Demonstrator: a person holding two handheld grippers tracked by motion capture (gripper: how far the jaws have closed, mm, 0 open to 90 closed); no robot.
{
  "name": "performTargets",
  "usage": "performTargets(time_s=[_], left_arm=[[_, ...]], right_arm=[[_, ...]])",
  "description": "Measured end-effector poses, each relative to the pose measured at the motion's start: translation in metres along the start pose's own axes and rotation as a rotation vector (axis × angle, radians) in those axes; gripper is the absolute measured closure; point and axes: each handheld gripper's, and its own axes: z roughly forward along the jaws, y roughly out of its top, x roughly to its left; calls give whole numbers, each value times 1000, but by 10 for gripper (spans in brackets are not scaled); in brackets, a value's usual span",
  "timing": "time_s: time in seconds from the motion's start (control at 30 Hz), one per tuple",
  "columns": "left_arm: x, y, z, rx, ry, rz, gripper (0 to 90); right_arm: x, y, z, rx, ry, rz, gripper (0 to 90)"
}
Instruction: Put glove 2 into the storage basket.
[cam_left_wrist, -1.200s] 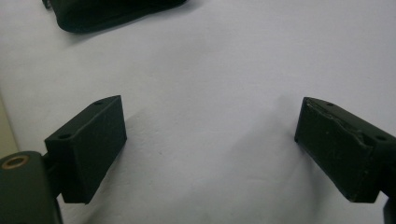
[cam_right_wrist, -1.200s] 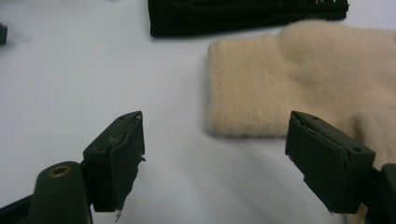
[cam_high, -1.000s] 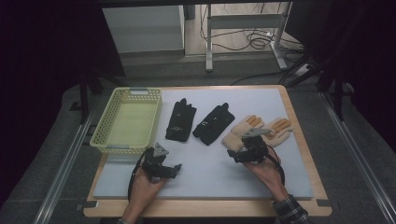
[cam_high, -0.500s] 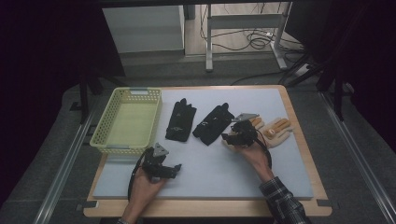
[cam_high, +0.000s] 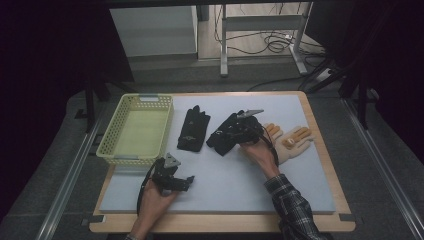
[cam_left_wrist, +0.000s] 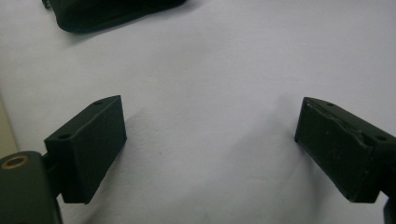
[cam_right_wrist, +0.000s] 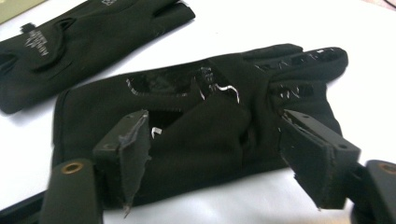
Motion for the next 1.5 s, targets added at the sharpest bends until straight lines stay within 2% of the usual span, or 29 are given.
performTargets(time_s=[0.2, 0.33, 0.4, 0.43, 0.47, 0.53, 0.57, 0.6, 0.63, 0.73, 0.77, 0.87, 1.0, 1.07, 1.13, 1.3, 1.4, 1.5], left_arm=[[0, 0, 0, -2, 0, -2, 89], [0, 0, 0, 1, 0, 2, 89], [0, 0, 0, 1, 0, 2, 89], [0, 0, 0, 1, 0, 2, 89], [0, 0, 0, 1, 0, 2, 89], [0, 0, 0, 1, -1, 2, 88], [0, 0, 0, 1, -1, 2, 89], [0, 0, 0, 1, 0, 2, 88], [0, 0, 0, 1, 0, 2, 89], [0, 0, 0, 1, 0, 2, 88], [0, 0, 0, 1, 0, 2, 89], [0, 0, 0, 2, 0, 2, 88], [0, 0, 0, 1, 0, 2, 89], [0, 0, 0, 1, -1, 1, 88], [0, 0, 0, 2, -1, 2, 88], [0, 0, 0, 2, -1, 2, 88], [0, 0, 0, 1, -1, 0, 88], [0, 0, 0, 1, -1, 0, 88]], right_arm=[[2, 9, 25, 57, -31, 4, 187], [2, 12, 39, 94, -64, 10, 175], [2, 13, 43, 109, -65, 7, 178], [3, 14, 44, 116, -70, 2, 203], [4, 15, 44, 127, -52, 1, 279], [4, 15, 44, 133, -22, 6, 330], [4, 15, 44, 130, -22, 9, 354], [3, 15, 43, 130, -24, 10, 422], [3, 14, 42, 128, -22, 14, 531], [5, 13, 40, 117, -27, 3, 702], [5, 13, 40, 116, -12, -1, 739], [5, 14, 39, 119, -1, -1, 770], [8, 15, 35, 123, -4, -81, 778], [9, 15, 34, 120, 2, -92, 778], [12, 16, 24, 97, 26, -131, 777], [23, 21, 2, 66, 83, -190, 777], [33, 21, -14, 55, 126, -223, 776], [44, 17, -28, 54, 149, -273, 775]])
